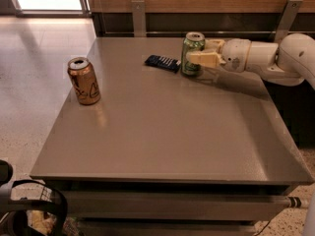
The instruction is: Move green can near rxbar blueberry
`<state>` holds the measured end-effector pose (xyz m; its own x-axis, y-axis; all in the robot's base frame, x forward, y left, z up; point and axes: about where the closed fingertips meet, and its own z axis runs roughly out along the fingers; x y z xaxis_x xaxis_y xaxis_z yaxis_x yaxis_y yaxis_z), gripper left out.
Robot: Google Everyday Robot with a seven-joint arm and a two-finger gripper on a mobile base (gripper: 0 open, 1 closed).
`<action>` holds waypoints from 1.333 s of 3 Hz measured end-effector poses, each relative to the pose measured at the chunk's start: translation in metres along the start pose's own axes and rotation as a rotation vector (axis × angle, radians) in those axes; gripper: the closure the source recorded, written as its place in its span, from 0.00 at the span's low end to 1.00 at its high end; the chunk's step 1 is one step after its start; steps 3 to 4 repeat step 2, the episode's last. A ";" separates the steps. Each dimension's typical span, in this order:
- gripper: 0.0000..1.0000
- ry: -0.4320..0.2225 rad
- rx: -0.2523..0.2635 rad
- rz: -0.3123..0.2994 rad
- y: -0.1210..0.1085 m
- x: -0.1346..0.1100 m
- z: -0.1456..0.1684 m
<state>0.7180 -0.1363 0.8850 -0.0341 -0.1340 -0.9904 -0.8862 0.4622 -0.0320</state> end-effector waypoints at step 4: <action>0.00 -0.002 -0.008 0.000 0.002 0.000 0.005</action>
Offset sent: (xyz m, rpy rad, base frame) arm 0.0003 0.0031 -0.0002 0.0011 0.0005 0.0046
